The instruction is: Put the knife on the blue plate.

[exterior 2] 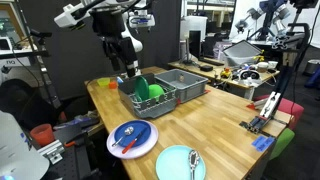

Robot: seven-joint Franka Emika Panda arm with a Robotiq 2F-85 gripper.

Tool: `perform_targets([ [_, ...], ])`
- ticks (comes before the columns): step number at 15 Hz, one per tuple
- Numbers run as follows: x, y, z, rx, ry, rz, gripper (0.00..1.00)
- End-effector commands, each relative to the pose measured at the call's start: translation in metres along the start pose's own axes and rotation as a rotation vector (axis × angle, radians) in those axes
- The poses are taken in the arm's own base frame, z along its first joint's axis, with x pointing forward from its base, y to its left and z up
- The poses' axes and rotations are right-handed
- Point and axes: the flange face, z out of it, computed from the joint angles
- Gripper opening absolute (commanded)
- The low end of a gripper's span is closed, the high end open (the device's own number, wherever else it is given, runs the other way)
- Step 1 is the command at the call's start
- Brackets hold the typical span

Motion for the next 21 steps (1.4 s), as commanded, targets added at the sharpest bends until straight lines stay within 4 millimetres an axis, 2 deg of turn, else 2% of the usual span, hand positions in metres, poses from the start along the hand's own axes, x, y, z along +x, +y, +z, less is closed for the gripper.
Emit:
perform_targets([
  [1,0.0,0.0,-0.001,0.0,-0.001,0.0,1.0],
  [12,0.0,0.0,-0.001,0.0,-0.001,0.0,1.0],
  [16,0.004,-0.007,0.012,-0.005,-0.027,-0.029,1.0],
  [21,0.011,-0.028,0.04,0.014,-0.066,-0.104,1.0],
])
